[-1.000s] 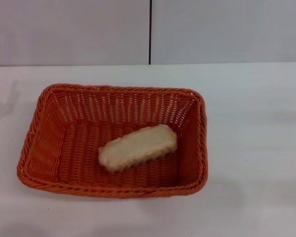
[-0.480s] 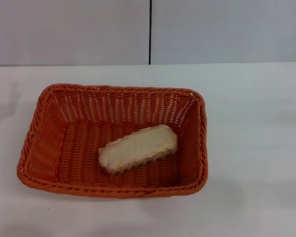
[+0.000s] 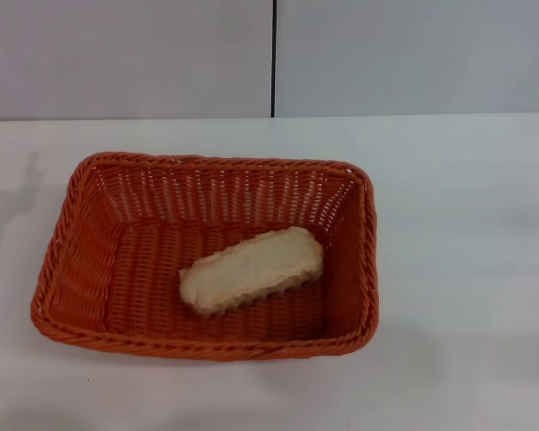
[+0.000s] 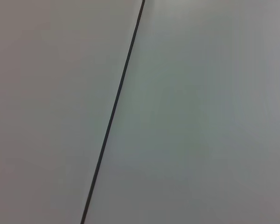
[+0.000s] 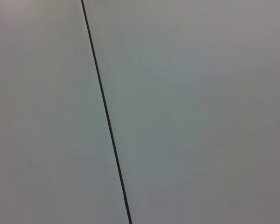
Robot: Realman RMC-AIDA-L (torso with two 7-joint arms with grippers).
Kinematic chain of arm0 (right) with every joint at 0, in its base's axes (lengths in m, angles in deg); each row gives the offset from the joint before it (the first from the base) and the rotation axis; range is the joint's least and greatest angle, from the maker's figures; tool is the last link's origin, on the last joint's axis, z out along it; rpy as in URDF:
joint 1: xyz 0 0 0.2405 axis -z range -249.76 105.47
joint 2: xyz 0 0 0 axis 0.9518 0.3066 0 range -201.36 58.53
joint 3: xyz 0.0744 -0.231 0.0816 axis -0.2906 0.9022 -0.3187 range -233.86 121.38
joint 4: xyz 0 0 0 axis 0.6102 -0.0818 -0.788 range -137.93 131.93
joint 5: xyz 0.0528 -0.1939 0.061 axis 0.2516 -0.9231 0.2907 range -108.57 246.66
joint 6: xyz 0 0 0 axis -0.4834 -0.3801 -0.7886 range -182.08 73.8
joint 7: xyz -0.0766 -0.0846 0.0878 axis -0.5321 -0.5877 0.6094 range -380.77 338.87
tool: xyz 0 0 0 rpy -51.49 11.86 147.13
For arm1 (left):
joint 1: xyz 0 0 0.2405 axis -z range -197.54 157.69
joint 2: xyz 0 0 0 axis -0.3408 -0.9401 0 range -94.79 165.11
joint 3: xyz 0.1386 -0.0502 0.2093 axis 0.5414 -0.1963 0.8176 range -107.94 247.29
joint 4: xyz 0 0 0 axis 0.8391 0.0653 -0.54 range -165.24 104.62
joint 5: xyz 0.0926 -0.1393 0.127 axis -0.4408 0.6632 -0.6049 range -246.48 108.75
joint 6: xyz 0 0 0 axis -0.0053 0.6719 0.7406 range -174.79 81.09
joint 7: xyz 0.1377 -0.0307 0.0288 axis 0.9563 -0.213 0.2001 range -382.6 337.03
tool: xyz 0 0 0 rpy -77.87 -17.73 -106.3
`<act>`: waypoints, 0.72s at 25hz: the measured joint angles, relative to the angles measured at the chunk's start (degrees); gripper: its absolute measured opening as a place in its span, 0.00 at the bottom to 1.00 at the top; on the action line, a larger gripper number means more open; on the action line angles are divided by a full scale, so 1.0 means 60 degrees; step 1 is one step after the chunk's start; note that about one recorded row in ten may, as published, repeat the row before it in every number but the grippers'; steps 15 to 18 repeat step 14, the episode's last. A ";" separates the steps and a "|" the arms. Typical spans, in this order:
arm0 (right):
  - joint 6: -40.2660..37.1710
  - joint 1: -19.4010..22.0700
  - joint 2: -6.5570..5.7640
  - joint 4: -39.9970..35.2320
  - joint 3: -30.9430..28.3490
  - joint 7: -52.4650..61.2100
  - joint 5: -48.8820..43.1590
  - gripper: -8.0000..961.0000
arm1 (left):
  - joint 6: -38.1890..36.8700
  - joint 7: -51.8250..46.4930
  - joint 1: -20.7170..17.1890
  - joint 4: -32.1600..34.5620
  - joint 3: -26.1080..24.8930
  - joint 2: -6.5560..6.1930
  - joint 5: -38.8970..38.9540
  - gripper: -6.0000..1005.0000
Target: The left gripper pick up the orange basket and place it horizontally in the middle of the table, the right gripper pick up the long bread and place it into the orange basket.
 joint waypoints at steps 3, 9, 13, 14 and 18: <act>-0.0031 0.0032 0.0000 0.0044 -0.0061 -0.0003 0.0000 0.62 | -0.0036 0.0007 0.0000 -0.0050 0.0004 0.0000 -0.0007 0.77; -0.0078 0.0056 0.0010 0.0161 -0.0210 -0.0005 -0.0001 0.62 | -0.0116 -0.0004 -0.0074 -0.0103 0.0016 -0.0001 -0.0026 0.77; -0.0082 -0.0013 0.0014 0.0272 -0.0219 -0.0005 -0.0001 0.62 | -0.0124 0.0001 -0.0080 -0.0232 0.0016 -0.0001 -0.0030 0.77; -0.0083 -0.0033 0.0015 0.0297 -0.0219 -0.0005 -0.0001 0.62 | -0.0125 -0.0042 -0.0077 -0.0233 0.0017 -0.0001 -0.0029 0.77; -0.0083 -0.0033 0.0015 0.0297 -0.0219 -0.0005 -0.0001 0.62 | -0.0125 -0.0042 -0.0077 -0.0233 0.0017 -0.0001 -0.0029 0.77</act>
